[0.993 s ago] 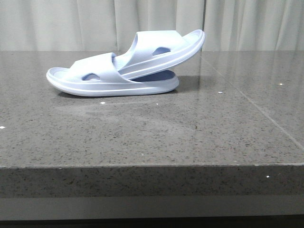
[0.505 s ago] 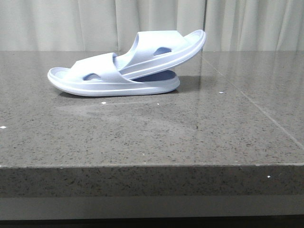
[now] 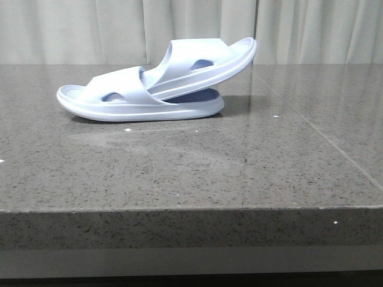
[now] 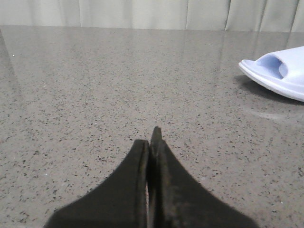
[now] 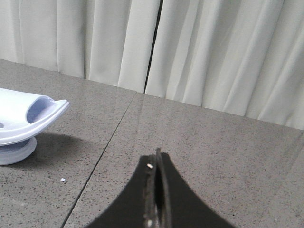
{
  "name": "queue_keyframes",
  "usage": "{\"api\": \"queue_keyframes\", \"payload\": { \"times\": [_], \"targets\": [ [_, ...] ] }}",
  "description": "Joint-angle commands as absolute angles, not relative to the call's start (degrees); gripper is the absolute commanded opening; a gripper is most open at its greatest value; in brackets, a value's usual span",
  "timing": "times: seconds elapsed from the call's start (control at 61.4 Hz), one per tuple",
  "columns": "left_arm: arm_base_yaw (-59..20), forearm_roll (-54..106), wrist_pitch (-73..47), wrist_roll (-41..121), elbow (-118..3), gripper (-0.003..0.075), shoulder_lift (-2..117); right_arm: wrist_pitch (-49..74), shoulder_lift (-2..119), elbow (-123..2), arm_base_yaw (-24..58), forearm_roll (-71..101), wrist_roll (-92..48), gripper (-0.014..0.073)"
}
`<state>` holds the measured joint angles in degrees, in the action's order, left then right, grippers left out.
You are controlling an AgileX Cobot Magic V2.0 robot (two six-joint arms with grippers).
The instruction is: Insert blue slippers together front up
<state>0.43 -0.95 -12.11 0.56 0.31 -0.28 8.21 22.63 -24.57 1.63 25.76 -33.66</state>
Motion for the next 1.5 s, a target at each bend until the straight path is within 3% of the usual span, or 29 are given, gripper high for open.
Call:
{"api": "queue_keyframes", "payload": {
  "times": [0.0, 0.912, 1.221, 1.481],
  "targets": [
    [0.42, -0.82, -7.47, 0.00, 1.48, -0.0019, -1.64, 3.64, 22.97, -26.11, 1.59, 26.05, -34.01, -0.0060],
    [0.42, -0.82, -7.47, 0.00, 1.48, -0.0019, -1.64, 2.75, 22.97, -25.02, 1.59, 25.99, -33.86, -0.0060],
    [0.42, -0.82, -7.47, 0.00, 1.48, -0.0019, -1.54, -3.06, 22.68, -14.31, 7.53, 6.31, -0.84, -0.0060],
    [0.42, -0.82, -7.47, 0.00, 1.48, -0.0019, -1.54, -6.43, 14.02, -3.81, 11.07, 4.41, 2.65, -0.0060]
  ]
}}
